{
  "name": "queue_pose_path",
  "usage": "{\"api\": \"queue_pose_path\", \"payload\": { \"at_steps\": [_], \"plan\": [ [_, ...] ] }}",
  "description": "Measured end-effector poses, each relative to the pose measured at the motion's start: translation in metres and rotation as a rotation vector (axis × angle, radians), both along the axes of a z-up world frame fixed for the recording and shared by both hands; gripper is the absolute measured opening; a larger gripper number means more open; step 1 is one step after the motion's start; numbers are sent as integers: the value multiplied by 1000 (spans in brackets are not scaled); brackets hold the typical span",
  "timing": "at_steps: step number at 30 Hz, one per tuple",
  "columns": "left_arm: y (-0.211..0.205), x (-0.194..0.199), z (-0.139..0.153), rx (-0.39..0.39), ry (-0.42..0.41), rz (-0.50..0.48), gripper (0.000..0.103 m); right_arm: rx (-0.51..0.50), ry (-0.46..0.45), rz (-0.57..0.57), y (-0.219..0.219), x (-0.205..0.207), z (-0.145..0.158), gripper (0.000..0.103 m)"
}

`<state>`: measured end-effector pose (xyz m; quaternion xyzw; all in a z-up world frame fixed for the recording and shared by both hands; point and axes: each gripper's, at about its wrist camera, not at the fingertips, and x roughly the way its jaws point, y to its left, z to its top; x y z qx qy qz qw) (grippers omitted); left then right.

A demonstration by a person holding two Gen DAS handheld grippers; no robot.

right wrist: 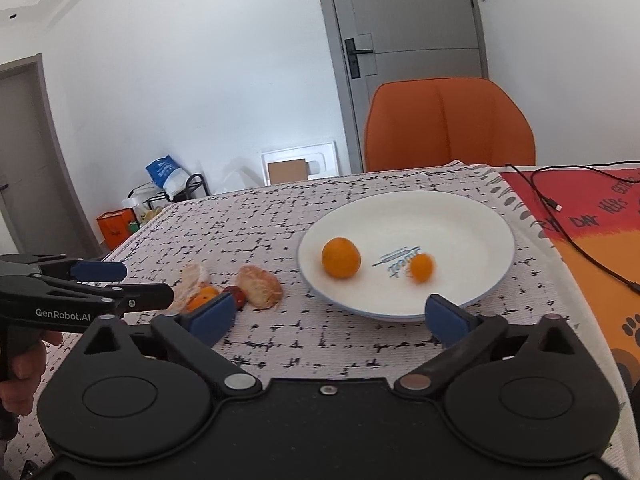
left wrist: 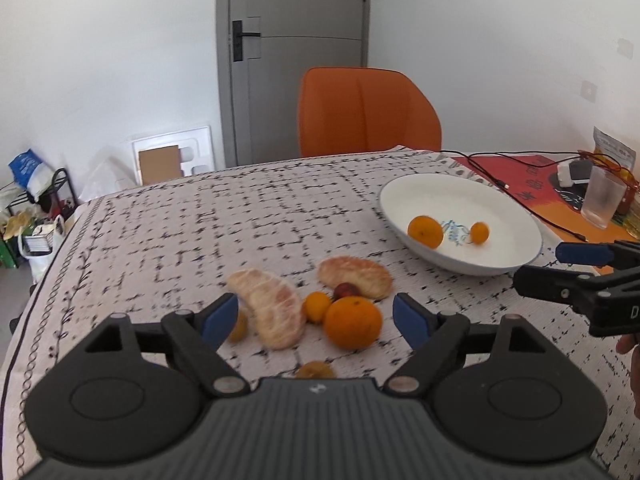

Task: Organize fruits
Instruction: 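Grasp the red plum with the left tool while the right tool grasps a brown kiwi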

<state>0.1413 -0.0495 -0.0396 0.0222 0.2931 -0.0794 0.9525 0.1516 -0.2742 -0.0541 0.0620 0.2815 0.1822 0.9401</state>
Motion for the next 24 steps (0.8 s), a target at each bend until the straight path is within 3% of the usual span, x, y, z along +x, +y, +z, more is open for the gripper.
{"api": "queue_pose_path", "payload": {
  "at_steps": [19, 22, 24],
  "plan": [
    [60, -20, -21, -89, 15, 98, 80, -44, 44, 108, 51, -3, -4, 103],
    [65, -20, -27, -102, 26, 107, 74, -50, 52, 122, 58, -1, -5, 103],
    [70, -19, -32, -117, 43, 109, 63, -56, 56, 132, 63, -1, -5, 103]
  ]
}}
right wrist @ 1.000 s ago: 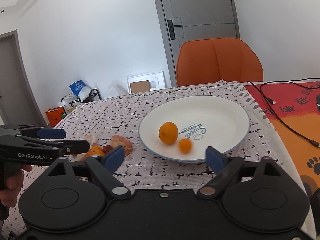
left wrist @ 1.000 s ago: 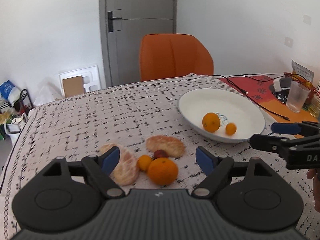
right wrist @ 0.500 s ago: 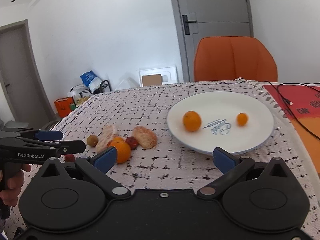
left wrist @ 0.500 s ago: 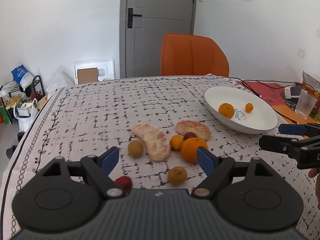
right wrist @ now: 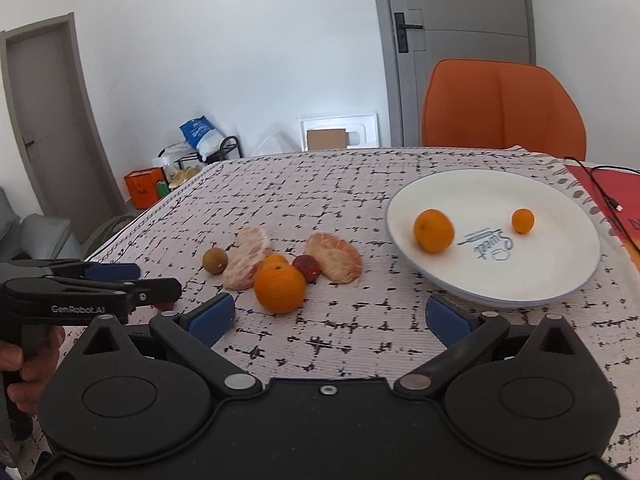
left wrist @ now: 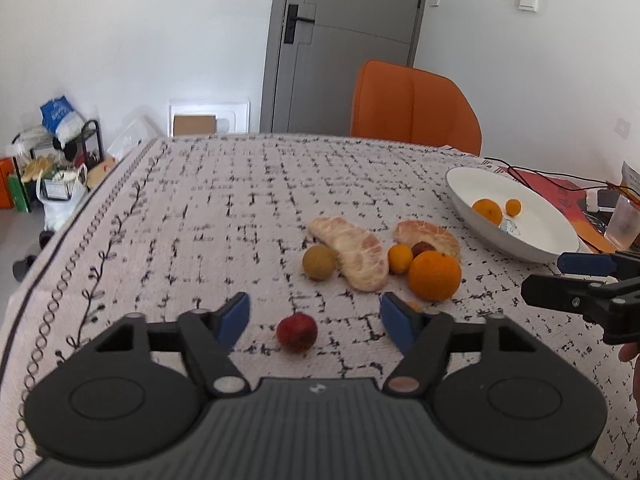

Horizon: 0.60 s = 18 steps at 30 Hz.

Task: Organize fruits
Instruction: 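Grasp the red plum with the left tool while the right tool grasps a brown kiwi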

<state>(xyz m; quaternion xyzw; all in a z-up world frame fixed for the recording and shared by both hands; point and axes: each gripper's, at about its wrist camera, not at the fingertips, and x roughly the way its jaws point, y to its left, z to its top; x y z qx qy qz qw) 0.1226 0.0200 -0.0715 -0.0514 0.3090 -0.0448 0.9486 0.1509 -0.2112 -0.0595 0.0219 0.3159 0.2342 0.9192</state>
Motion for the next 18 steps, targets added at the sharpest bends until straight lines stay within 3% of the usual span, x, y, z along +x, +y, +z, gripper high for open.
{"api": "queue_pose_path", "payload": {
  "at_steps": [4, 8, 15, 18],
  "plan": [
    [5, 3, -10, -23, 32, 5, 54, -13, 11, 21, 9, 2, -3, 103],
    [8, 3, -17, -20, 33, 2, 22, -17, 24, 38, 17, 6, -6, 103],
    [19, -5, -12, -63, 18, 7, 22, -1, 35, 87, 32, 7, -7, 103],
    [25, -7, -13, -65, 21, 24, 22, -12, 13, 122, 41, 4, -6, 96]
  ]
}}
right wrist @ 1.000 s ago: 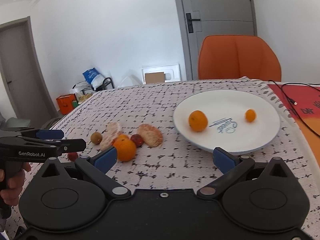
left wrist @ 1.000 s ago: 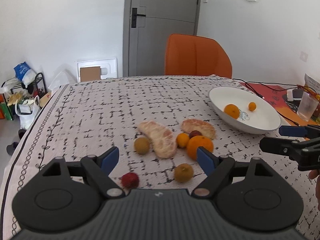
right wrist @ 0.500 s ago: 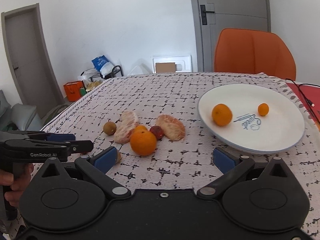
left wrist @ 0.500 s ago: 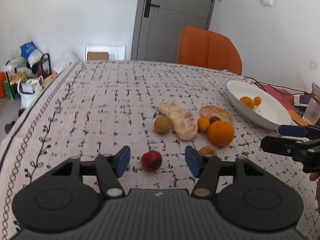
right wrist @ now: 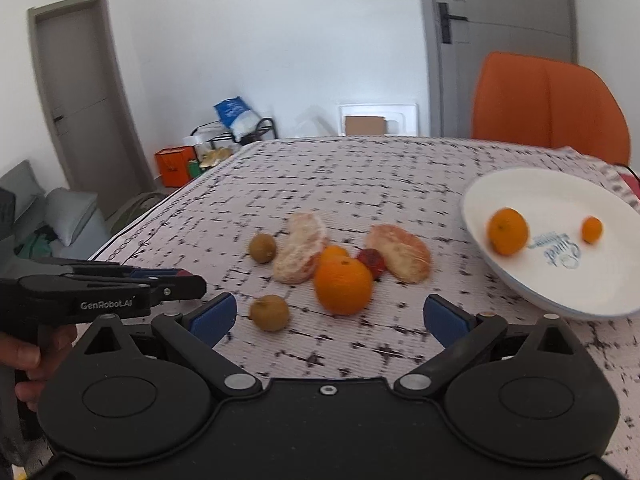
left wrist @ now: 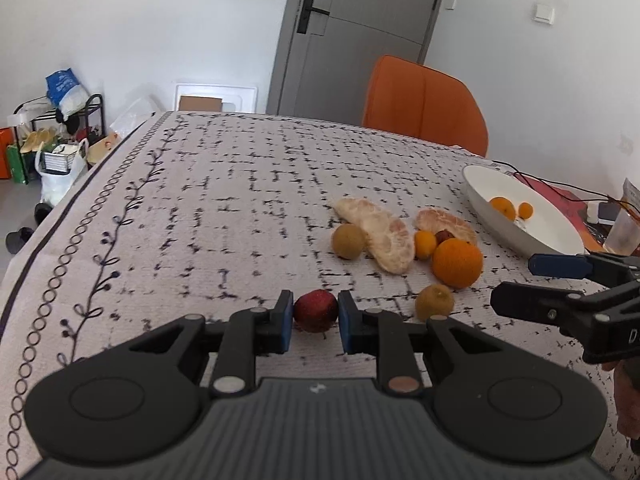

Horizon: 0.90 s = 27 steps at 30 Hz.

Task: Organize fruits
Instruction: 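Grasp the red plum with the left tool while the right tool grasps a brown kiwi, then carry the kiwi and plum to the white plate and release both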

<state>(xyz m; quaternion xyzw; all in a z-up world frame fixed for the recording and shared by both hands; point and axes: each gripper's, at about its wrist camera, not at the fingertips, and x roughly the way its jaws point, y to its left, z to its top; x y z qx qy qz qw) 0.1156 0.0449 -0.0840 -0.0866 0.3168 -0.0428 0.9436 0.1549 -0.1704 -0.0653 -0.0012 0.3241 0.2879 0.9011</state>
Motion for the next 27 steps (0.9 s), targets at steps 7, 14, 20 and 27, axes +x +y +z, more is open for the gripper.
{"api": "queue_pose_path", "payload": {
  "at_steps": [7, 14, 20, 27],
  "plan": [
    [10, -5, 2, -12, -12, 28, 22, 4, 11, 83, 16, 0, 0, 68],
    [20, -13, 4, -20, -21, 49, 22, -27, 31, 138, 36, 2, -7, 58],
    [24, -15, 7, -17, -26, 56, 22, -42, 48, 153, 46, 6, -16, 38],
    [12, -11, 15, -4, -41, 28, 22, -23, 32, 142, 35, 3, -11, 26]
  ]
}}
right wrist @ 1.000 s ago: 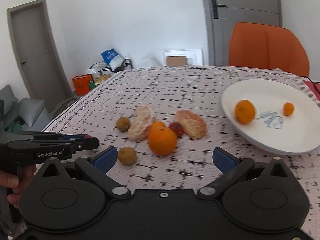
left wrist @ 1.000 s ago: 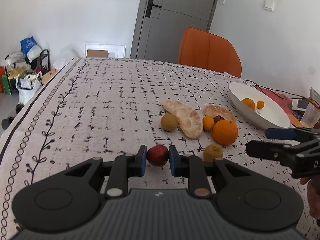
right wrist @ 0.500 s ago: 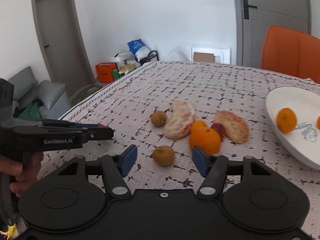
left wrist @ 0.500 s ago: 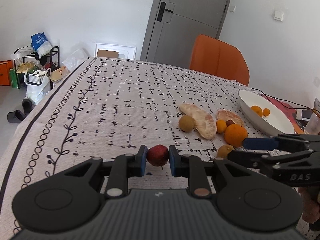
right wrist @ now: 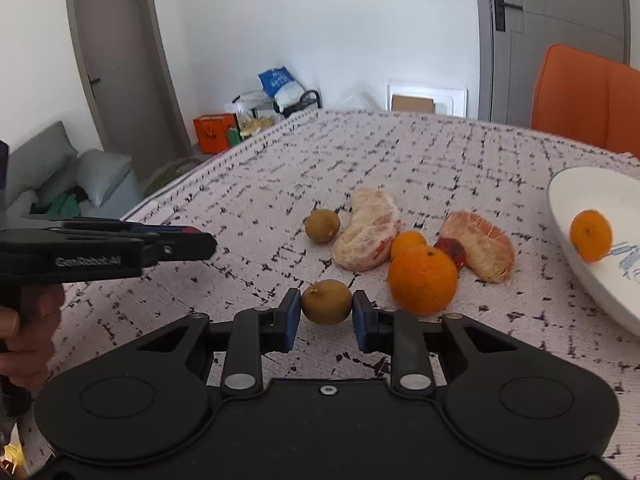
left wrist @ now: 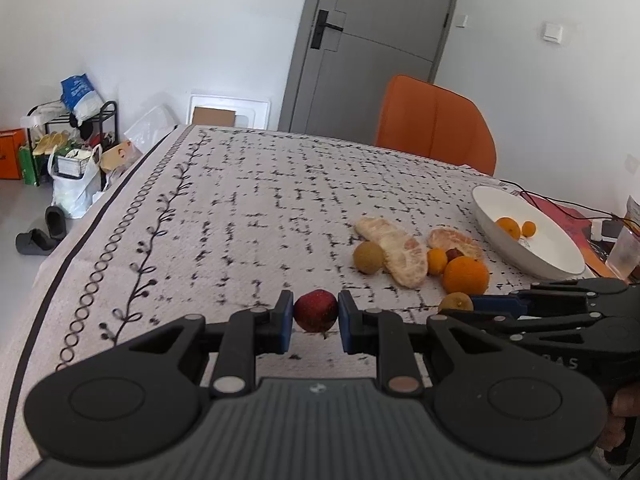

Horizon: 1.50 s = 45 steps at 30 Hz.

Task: Organize fruits
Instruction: 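Carry the kiwi and plum to the white plate and release both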

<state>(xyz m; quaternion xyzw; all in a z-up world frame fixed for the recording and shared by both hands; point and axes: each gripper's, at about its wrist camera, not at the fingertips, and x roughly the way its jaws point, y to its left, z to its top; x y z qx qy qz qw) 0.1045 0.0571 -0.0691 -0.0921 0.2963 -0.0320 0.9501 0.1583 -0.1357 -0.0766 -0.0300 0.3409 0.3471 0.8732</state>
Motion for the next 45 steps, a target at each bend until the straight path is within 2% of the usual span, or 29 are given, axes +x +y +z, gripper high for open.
{"api": "queue_pose_path", "payload": {
  "at_steps": [14, 27, 45],
  "plan": [
    [-52, 21, 20, 39, -50, -123, 22, 59, -58, -118, -57, -2, 22, 26],
    [-106, 46, 37, 89, -85, -233, 22, 81, -91, -256, -112, 2, 24, 26],
    [-169, 90, 38, 132, -77, -364, 22, 81, -92, -402, -166, 21, 16, 26]
  ]
}}
